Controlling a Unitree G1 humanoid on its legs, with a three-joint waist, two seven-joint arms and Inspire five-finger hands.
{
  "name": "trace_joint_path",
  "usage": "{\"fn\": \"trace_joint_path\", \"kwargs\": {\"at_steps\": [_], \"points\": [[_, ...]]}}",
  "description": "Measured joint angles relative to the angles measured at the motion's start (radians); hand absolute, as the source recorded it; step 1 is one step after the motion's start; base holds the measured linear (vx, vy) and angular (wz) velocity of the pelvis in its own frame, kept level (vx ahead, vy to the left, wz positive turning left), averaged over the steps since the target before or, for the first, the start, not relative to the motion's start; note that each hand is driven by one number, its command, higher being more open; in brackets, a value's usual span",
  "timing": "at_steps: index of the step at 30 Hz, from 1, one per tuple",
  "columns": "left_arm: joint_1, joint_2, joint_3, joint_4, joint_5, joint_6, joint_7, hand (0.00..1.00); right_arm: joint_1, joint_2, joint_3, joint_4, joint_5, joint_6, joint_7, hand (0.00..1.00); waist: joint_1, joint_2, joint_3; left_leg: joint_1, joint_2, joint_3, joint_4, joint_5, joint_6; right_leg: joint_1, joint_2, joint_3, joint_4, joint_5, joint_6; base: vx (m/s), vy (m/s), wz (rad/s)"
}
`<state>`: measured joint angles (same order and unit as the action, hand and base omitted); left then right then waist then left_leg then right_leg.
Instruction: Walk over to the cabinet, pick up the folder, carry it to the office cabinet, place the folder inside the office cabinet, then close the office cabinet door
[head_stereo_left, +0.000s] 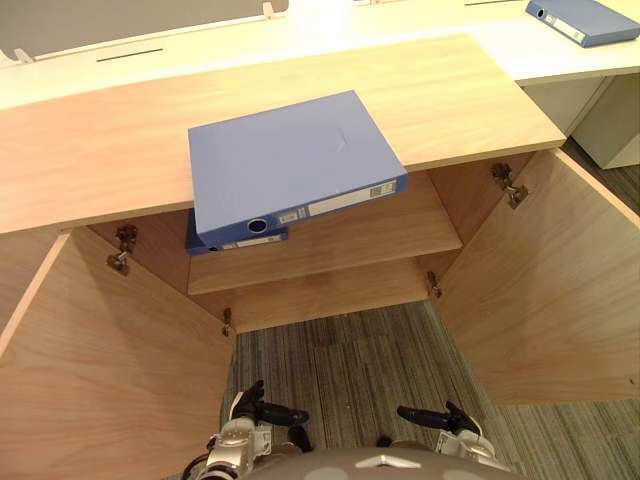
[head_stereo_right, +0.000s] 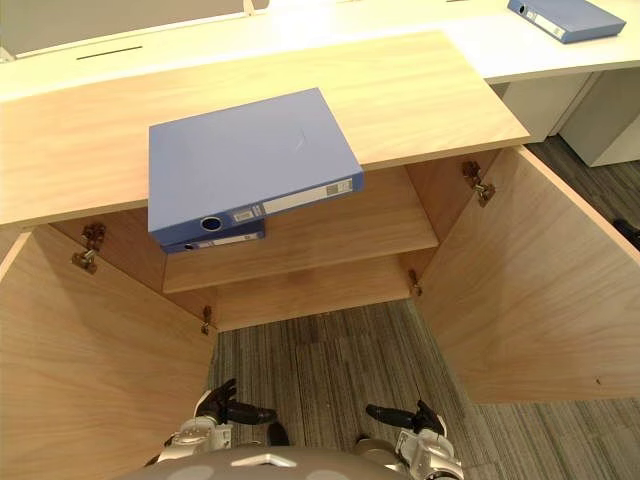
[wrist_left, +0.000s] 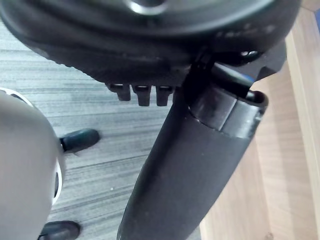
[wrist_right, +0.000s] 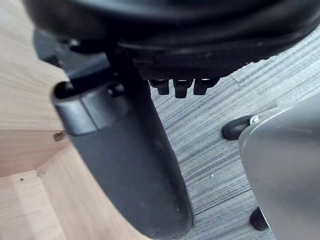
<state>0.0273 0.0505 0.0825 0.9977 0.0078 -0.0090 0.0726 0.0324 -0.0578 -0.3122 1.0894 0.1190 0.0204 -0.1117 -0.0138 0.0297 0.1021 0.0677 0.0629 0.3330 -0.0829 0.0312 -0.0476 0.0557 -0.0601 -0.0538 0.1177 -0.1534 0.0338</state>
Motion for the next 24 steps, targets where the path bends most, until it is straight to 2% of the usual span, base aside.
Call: {"fn": "trace_joint_path", "kwargs": {"at_steps": [4,6,12,24], "points": [[0.028,0.003,0.000,-0.257,-0.046,-0.007,0.047,1.00,0.001,-0.023,0.014,-0.006,0.001,-0.004,-0.016,1.00,0.002,0.000,0.000,-0.018,-0.006,-0.046,-0.004,0.019,0.008,-0.001,-0.005,-0.033,0.002,0.003,-0.003,-0.08,-0.020,0.28],[0.050,0.017,-0.012,-0.398,-0.047,-0.030,0.073,1.00,0.003,-0.031,0.023,-0.019,0.001,-0.013,-0.024,1.00,0.005,0.003,0.001,-0.020,-0.010,-0.051,-0.005,0.024,0.010,-0.001,-0.008,-0.035,0.002,0.003,-0.003,-0.10,0.006,0.09],[0.094,0.035,-0.019,-0.673,-0.047,-0.079,0.124,1.00,0.012,-0.031,0.031,-0.036,0.000,-0.034,-0.024,1.00,0.007,0.010,0.002,-0.031,-0.021,-0.086,-0.010,0.038,0.023,-0.001,-0.015,-0.057,0.002,0.003,-0.002,-0.09,0.012,0.15],[0.196,0.037,-0.018,-1.017,-0.042,-0.119,0.168,1.00,0.023,-0.030,0.068,-0.052,-0.001,-0.034,-0.020,1.00,0.023,0.012,0.006,-0.030,-0.023,-0.144,-0.011,0.045,0.022,0.036,-0.012,-0.105,-0.021,0.002,-0.002,-0.02,-0.010,0.13]]}}
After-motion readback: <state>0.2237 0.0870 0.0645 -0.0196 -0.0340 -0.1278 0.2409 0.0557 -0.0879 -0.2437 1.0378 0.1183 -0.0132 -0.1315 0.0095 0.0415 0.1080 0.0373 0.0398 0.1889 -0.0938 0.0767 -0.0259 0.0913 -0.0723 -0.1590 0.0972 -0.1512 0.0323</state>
